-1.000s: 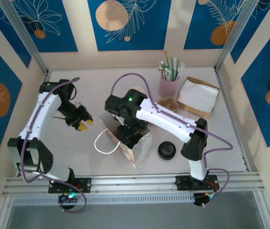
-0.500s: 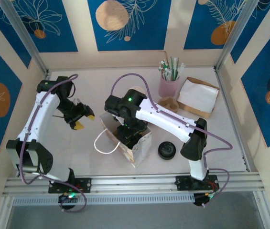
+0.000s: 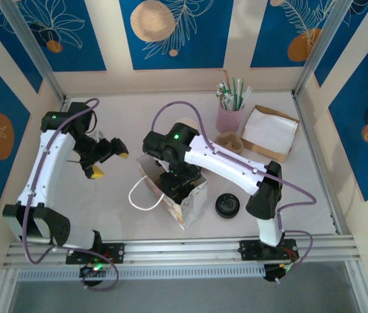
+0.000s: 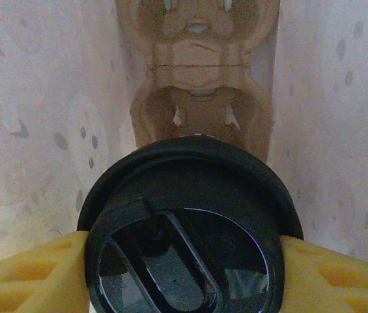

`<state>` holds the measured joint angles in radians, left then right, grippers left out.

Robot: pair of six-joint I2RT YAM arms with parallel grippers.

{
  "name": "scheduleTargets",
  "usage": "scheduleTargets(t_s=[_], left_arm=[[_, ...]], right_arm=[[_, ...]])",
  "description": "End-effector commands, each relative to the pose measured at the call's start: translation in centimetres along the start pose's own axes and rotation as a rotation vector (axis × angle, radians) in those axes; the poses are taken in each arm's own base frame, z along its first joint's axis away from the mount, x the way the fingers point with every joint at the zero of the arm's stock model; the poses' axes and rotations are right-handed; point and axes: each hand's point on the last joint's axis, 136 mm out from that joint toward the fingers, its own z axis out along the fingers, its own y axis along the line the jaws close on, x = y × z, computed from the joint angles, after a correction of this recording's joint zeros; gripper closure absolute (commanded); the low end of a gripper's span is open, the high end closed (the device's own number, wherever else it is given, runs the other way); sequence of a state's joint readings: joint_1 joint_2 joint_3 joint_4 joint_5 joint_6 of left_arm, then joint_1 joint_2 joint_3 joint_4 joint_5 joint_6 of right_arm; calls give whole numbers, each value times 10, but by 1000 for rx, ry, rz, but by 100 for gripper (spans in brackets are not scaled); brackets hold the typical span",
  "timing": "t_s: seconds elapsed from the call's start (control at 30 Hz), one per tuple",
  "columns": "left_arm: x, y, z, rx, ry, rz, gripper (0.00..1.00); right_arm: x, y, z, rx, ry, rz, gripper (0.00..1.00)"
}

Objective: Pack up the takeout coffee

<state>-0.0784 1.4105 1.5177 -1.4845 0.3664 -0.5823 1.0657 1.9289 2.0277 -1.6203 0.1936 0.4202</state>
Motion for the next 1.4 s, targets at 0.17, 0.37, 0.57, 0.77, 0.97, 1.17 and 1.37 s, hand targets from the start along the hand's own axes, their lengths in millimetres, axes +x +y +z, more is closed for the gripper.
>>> scheduleTargets(t_s=[0.17, 0.37, 0.57, 0.77, 0.97, 1.17, 1.37], left_arm=[[3, 9, -17, -20, -53, -12, 0], [1, 11, -22, -17, -79, -19, 0], [1, 12, -24, -17, -87, -20, 0], [1, 13, -24, -17, -86, -21, 0], [1, 13, -24, -15, -88, -19, 0], [0, 14, -25, -18, -94, -21, 0], [0, 14, -25, -18, -94, -24, 0]], right_arm=[[35, -6, -5, 40, 138, 24, 40], [33, -8, -8, 56, 114, 27, 41], [29, -11, -13, 76, 82, 29, 41], [27, -13, -18, 100, 49, 21, 41], [25, -14, -18, 108, 43, 14, 41], [24, -13, -17, 109, 45, 12, 41], [24, -12, -17, 105, 47, 13, 41]])
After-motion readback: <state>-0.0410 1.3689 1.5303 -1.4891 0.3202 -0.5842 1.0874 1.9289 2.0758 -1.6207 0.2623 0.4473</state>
